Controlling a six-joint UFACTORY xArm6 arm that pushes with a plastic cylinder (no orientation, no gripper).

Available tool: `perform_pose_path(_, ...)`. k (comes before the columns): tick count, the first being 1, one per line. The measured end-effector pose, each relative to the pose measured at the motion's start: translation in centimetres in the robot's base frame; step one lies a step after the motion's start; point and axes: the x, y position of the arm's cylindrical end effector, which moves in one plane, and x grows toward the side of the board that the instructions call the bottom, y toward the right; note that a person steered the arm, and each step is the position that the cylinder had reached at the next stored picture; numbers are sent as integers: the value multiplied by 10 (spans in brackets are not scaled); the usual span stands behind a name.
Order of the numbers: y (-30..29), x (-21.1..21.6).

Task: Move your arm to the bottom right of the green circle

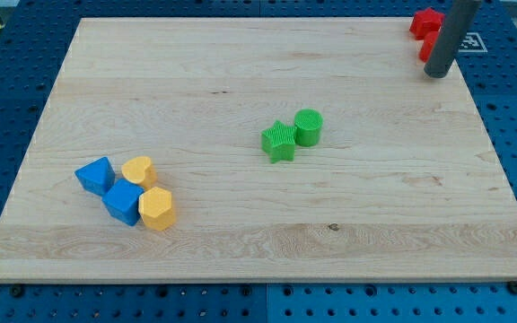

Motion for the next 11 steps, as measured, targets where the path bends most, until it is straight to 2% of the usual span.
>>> perform_pose_path(1,2,-24)
perform_pose_path(2,2,-24)
perform_pose_path(4,2,11)
perform_pose_path(5,2,14)
perform_pose_path(7,-34,43)
perform_pose_path(9,-60,98)
perform_pose_path(10,-60,102)
perform_pose_path(11,-63,128)
